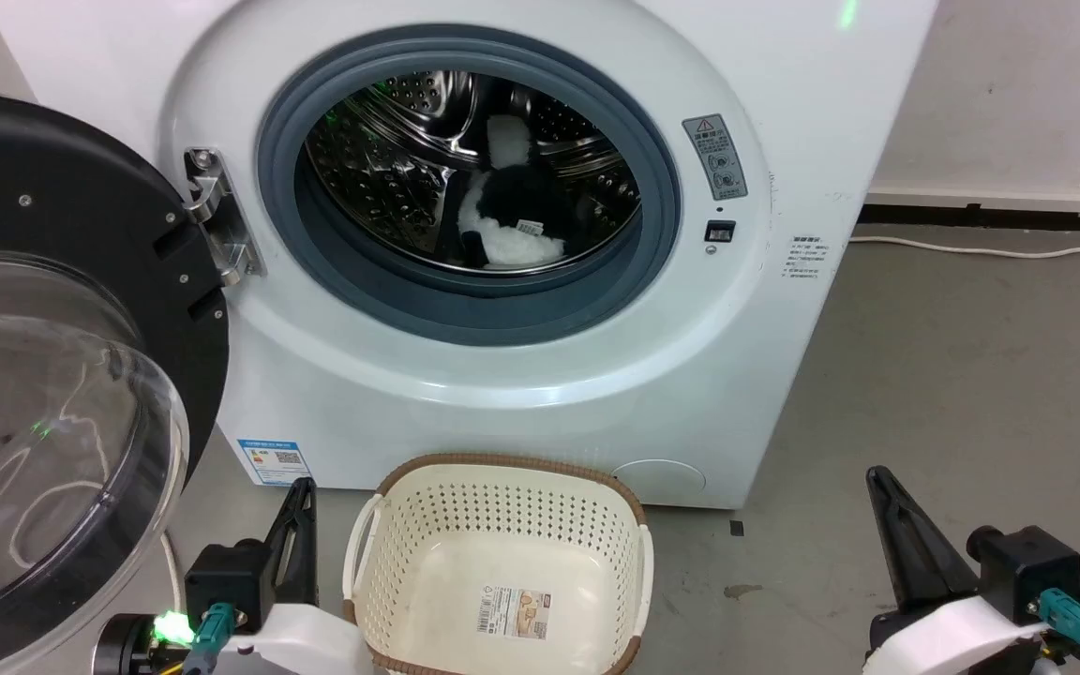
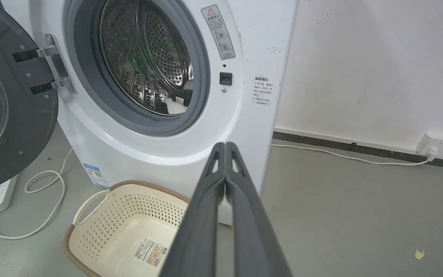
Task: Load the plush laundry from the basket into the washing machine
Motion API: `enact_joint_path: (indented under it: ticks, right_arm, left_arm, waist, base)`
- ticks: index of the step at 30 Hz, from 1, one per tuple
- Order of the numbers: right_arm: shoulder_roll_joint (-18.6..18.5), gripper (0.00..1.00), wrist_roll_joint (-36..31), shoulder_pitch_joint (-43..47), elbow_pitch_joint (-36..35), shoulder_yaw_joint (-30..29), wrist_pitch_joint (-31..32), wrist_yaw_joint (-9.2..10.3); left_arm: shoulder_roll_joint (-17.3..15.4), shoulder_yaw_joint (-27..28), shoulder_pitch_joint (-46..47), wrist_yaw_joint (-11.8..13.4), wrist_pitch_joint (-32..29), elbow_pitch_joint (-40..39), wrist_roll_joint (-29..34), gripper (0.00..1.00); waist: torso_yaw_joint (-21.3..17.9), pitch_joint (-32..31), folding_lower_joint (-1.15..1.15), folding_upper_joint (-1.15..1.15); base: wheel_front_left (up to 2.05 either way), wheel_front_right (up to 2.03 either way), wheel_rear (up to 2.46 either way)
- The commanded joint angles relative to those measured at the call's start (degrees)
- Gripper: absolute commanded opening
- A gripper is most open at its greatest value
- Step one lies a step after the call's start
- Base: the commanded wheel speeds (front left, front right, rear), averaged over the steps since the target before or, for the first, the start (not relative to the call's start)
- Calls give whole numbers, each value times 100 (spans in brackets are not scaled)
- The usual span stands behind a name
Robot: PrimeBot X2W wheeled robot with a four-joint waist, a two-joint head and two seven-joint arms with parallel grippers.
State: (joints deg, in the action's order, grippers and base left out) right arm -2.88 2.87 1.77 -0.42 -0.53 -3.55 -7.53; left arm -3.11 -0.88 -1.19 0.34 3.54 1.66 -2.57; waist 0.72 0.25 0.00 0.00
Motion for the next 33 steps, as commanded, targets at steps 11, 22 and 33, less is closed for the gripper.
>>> enact_joint_path:
  ticks: [11,22,33]
  right_arm:
    - [1,0,-148,-119,29,29,154,4]
    - [1,0,-238,-156,38,45,283,4]
    - [1,0,-287,-177,42,53,355,4]
  left_arm:
    - [8,48,87,-28,-154,-90,131,0]
    - [18,74,108,-32,-283,-139,212,0]
    - [24,88,119,-34,-354,-166,257,0]
  waist:
    - [-30,-11,0,0]
    - [-57,-20,0,0]
    - [-72,-25,0,0]
  base:
    - [0,0,0]
    - [0,0,0]
    - [0,0,0]
